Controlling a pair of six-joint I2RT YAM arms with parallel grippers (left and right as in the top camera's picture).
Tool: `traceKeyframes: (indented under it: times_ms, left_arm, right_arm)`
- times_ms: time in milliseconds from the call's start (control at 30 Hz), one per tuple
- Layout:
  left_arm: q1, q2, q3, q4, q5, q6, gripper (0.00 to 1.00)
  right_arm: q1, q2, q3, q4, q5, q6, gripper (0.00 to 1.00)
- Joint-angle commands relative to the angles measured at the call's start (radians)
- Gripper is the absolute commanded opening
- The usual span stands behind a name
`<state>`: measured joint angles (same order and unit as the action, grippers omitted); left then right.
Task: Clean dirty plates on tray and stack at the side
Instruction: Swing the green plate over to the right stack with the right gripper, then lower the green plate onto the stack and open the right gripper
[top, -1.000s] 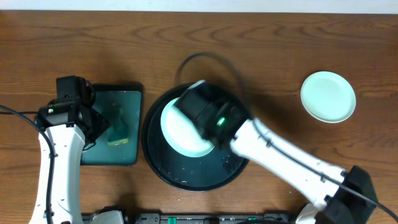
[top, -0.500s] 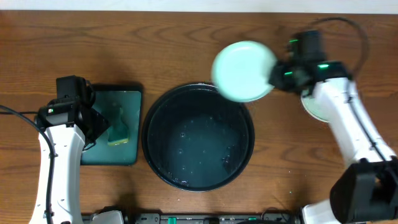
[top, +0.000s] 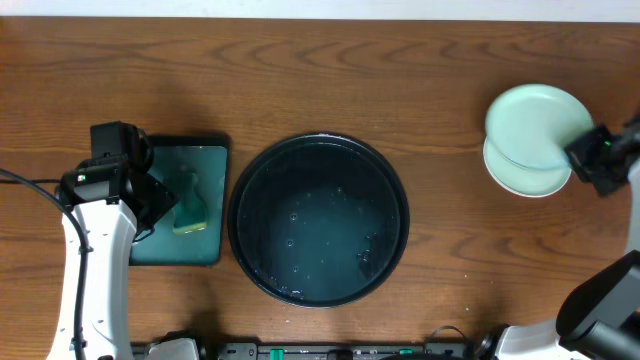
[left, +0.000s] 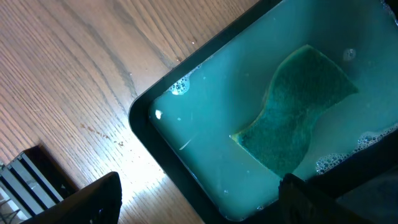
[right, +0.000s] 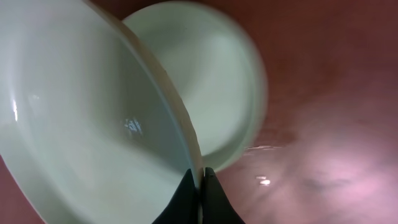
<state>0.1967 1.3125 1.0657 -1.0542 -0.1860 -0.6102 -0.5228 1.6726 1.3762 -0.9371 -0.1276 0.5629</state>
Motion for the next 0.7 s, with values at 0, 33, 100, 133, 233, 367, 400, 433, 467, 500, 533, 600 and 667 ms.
traceKeyframes:
  times_ms: [0, 33, 100, 133, 233, 367, 400, 433, 467, 500, 533, 600, 667]
  left_arm:
    - [0.005, -0.009, -0.002, -0.004, -0.005, -0.016, 0.81]
    - [0.005, -0.009, -0.002, -0.004, -0.005, -0.016, 0.81]
    - [0.005, -0.009, -0.002, -0.004, -0.005, -0.016, 0.81]
    - [0.005, -0.009, -0.002, -0.004, -0.005, -0.016, 0.81]
    - [0.005, -0.009, -0.002, -0.004, -0.005, -0.016, 0.81]
    - [0.005, -0.009, -0.002, -0.004, -0.005, -0.016, 0.81]
    - [0.005, -0.009, -0.002, -0.004, -0.005, -0.016, 0.81]
    - [0.005, -0.009, -0.002, -0.004, -0.005, -0.016, 0.81]
    - [0.005, -0.009, -0.002, -0.004, -0.005, -0.016, 0.81]
    - [0.005, -0.009, -0.002, -0.004, -0.005, -0.016, 0.81]
    - [0.005, -0.009, -0.002, -0.004, -0.005, -0.016, 0.81]
    - [0.005, -0.009, -0.002, -0.004, -0.005, -0.016, 0.81]
    - [0.005, -0.009, -0.002, -0.005, -0.005, -0.016, 0.81]
  right_arm:
    - [-0.044, -0.017, -0.018, -0.01, 0.08, 0.016, 0.01]
    - [-0.053, -0.017, -0.029, -0.008, 0.087, 0.017, 0.01]
    - [-0.064, -0.017, -0.056, 0.004, 0.094, 0.02, 0.01]
    - [-0.066, -0.017, -0.074, 0.016, 0.103, 0.021, 0.01]
    - [-0.066, -0.017, -0.137, 0.07, 0.118, 0.026, 0.01]
    - [-0.064, -0.016, -0.211, 0.153, 0.118, 0.028, 0.01]
    - [-0.065, -0.016, -0.223, 0.169, 0.118, 0.028, 0.01]
    - [-0.065, -0.016, -0.232, 0.183, 0.117, 0.027, 0.01]
    - [-0.064, -0.016, -0.241, 0.197, 0.115, 0.028, 0.01]
    - [-0.064, -0.016, -0.247, 0.207, 0.113, 0.028, 0.01]
    - [-0.063, -0.016, -0.254, 0.219, 0.111, 0.028, 0.02]
    - [-0.057, -0.016, -0.268, 0.248, 0.1, 0.027, 0.04]
    - [-0.045, -0.015, -0.278, 0.274, 0.092, 0.027, 0.04]
